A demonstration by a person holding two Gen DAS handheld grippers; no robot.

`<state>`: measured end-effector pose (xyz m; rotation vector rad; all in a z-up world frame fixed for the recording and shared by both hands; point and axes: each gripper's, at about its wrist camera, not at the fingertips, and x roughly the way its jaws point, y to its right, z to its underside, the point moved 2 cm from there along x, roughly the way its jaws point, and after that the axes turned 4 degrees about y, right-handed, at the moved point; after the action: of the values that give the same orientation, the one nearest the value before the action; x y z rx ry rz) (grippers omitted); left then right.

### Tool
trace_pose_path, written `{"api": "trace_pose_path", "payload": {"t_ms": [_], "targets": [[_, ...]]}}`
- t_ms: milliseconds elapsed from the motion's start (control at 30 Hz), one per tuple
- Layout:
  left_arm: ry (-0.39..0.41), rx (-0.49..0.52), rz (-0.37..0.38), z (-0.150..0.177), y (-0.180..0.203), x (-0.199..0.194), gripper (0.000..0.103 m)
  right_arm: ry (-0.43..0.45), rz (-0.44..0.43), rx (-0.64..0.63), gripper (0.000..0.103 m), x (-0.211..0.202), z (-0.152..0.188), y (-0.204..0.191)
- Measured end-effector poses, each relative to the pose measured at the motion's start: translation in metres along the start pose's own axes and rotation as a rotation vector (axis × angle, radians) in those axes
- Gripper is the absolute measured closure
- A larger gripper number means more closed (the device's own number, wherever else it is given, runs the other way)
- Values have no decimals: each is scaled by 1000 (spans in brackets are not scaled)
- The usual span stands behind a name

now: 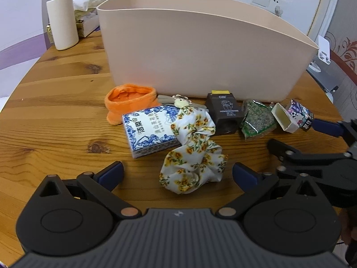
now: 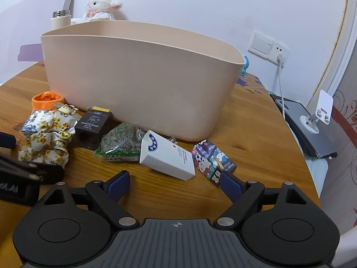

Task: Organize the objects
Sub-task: 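Move both tools toward the items in front of the beige bin, then grasp the floral scrunchie with the left tool while the right tool grasps the white box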

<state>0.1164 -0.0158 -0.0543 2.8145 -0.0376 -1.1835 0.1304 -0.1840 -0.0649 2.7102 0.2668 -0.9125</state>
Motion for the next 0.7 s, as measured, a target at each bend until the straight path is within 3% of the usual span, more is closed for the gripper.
{"api": "trace_pose_path", "payload": {"t_ms": [67,133,233,300,333,367,433,467,533,700], "targets": [[1,13,4,0,1,1,2,17,4,-5,18,2,-2,-2],[18,33,-11,-1,3,-1,17,30,5,-16,25,4,-4,-5],[22,52,-24,-2,3,-3,27,43,16,-36,34,8,-8,-10],[20,60,-26,-2,1,-5,38,39,12,-32,54,8,-10,-11],[21,66,-29,-2,0,-6,48,34,10,-26,60,8,-11,-11],[24,72,-30,-2,-2,-7,54,24,4,-18,73,9,-11,-11],[24,75,-19,-1,-4,-9,71,15,-14,-2,87,8,-11,-12],[24,75,-13,-1,-6,-10,77,11,-14,1,89,6,-11,-12],[13,71,13,0,-9,-12,98,7,-14,6,89,3,-10,-14],[31,74,28,4,-13,-23,100,8,-11,38,89,-14,-8,-11]]}}
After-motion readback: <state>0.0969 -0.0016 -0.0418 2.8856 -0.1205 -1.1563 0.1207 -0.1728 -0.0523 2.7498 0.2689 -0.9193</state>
